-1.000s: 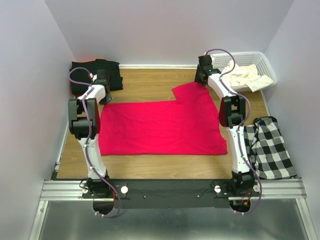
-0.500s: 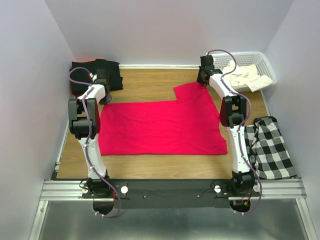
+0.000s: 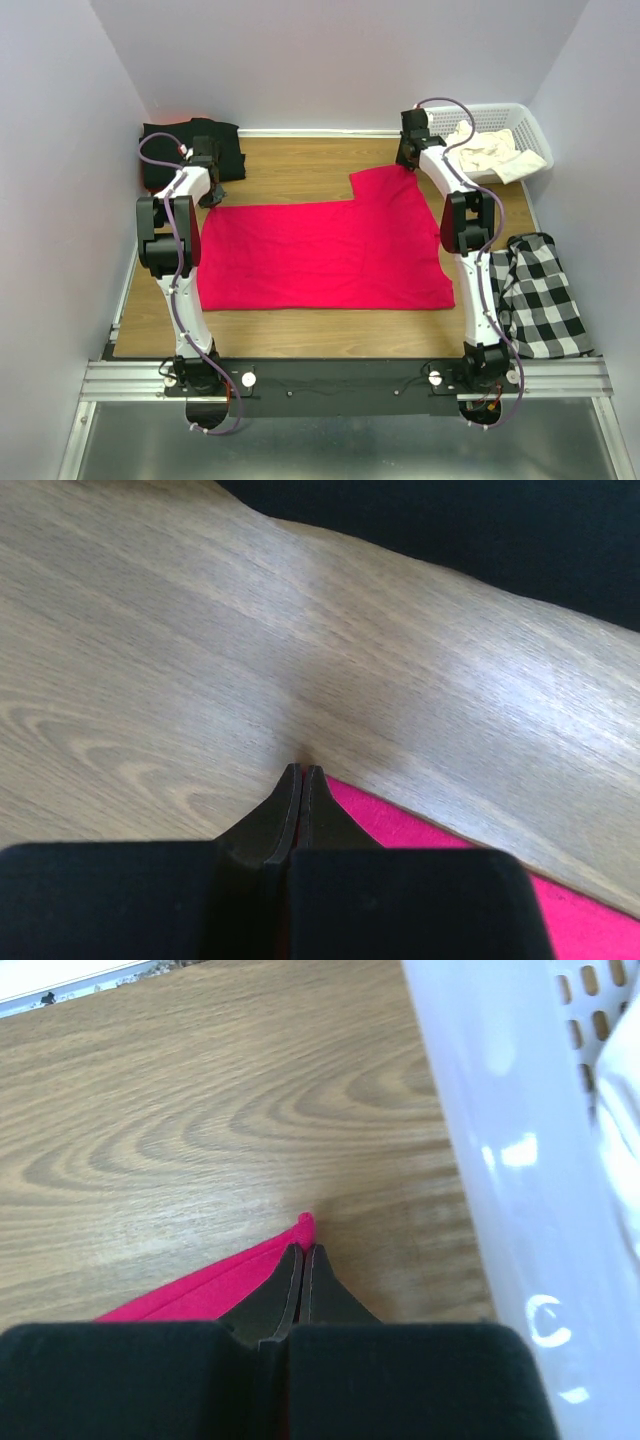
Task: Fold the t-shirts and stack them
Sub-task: Grap the side of the flattened tshirt furthest away from the robot with both arms, then fold the other side of the tshirt into a rectangle
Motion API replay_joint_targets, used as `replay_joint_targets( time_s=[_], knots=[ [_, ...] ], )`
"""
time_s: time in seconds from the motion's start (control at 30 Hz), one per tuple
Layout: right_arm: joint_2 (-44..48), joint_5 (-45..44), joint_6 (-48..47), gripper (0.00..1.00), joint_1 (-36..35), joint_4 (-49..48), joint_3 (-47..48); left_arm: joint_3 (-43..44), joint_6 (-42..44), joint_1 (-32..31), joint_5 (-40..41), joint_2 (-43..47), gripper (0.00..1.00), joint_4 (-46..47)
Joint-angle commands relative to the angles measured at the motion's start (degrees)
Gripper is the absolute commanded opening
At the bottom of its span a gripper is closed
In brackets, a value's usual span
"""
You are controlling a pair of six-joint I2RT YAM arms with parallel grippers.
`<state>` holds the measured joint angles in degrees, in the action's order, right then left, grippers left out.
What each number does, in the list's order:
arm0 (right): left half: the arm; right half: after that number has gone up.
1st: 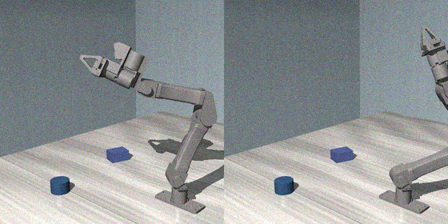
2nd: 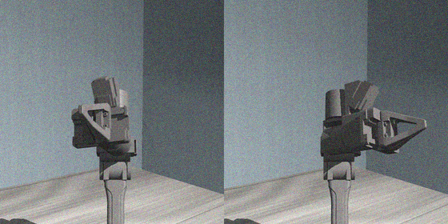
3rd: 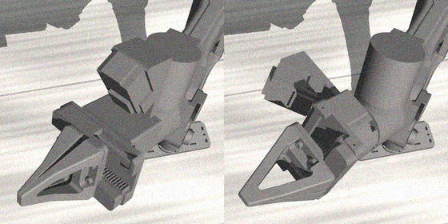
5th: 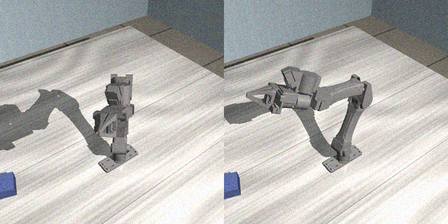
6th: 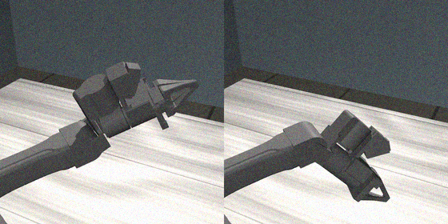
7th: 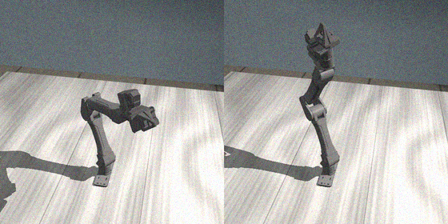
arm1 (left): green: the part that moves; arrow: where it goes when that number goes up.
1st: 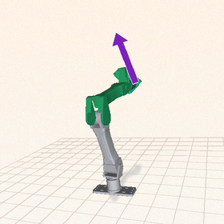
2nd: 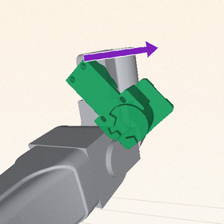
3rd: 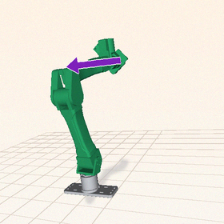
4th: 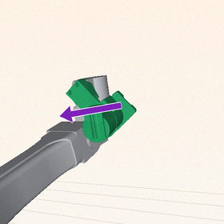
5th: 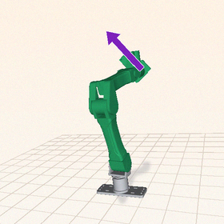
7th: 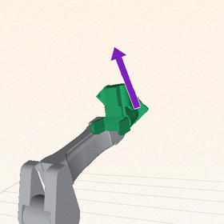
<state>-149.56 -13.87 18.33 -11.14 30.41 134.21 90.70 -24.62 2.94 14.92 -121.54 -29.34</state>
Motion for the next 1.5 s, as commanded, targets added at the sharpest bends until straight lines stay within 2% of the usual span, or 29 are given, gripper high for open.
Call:
replay_joint_targets(
  time_s=[0.0, 0.3, 0.53, 0.77, 1.47],
  knots=[
    [6.81, -2.57, -0.84, 0.01, 0.41, 2.11, -0.09, 2.56, 0.63, 0.4, -2.08, 1.74, 0.0, -1.16],
    [13.14, -2.57, -1.19, 0.01, 0.41, 2.11, -2.46, 1.59, 0.19, 0.31, -1.65, 4.55, 0.0, -1.16],
    [19.12, -4.59, -1.98, 0.01, 0.41, 2.11, -8.26, 0.89, -1.74, 0.4, 3.54, 9.38, 0.0, -1.16],
    [22.2, -4.68, -1.72, 0.01, 0.41, 2.11, -11.86, 1.15, -2.01, 0.31, 3.72, 9.56, 0.0, -1.77],
    [42.67, -7.4, 1.62, 0.01, 0.41, 2.11, -38.22, -6.49, -4.65, 0.75, 5.12, 14.22, 0.0, -3.09]
  ],
)
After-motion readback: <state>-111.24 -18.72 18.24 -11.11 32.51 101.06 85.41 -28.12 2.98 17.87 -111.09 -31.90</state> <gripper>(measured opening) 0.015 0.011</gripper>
